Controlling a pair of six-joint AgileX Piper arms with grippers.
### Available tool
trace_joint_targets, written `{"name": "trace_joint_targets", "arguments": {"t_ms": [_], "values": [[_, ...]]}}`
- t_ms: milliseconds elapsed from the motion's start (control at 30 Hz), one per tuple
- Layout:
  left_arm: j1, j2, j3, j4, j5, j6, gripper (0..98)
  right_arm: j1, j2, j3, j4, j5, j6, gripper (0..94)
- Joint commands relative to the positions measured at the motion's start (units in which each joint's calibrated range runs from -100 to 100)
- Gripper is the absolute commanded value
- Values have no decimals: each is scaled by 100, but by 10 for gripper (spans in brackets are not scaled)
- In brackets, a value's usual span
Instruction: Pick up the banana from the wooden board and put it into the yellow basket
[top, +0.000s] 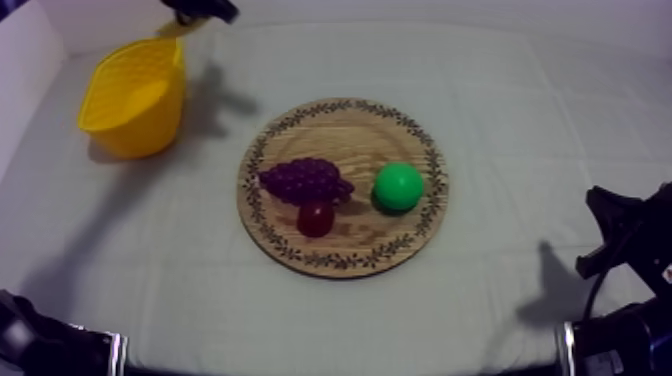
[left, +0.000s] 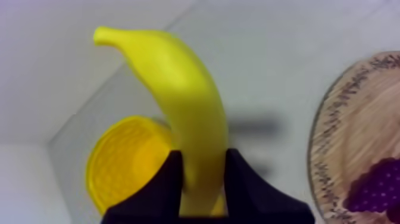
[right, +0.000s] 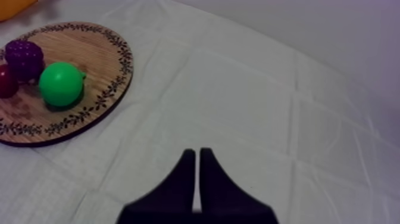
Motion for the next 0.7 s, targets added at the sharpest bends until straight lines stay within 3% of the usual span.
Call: {"name": "trace_joint_targets", "arguments": {"t_ms": [0,333,667], "values": [[-312,-200,73,-10,-5,-19,143,1,-4,-3,-2,2,1,5],[-1019,-448,993,-55,-344,118,133,1,-4,-3,-2,2,1,5],[-1330,-147,2104,-26,-1076,469,124,1,-4,-3,-2,2,1,5]]}}
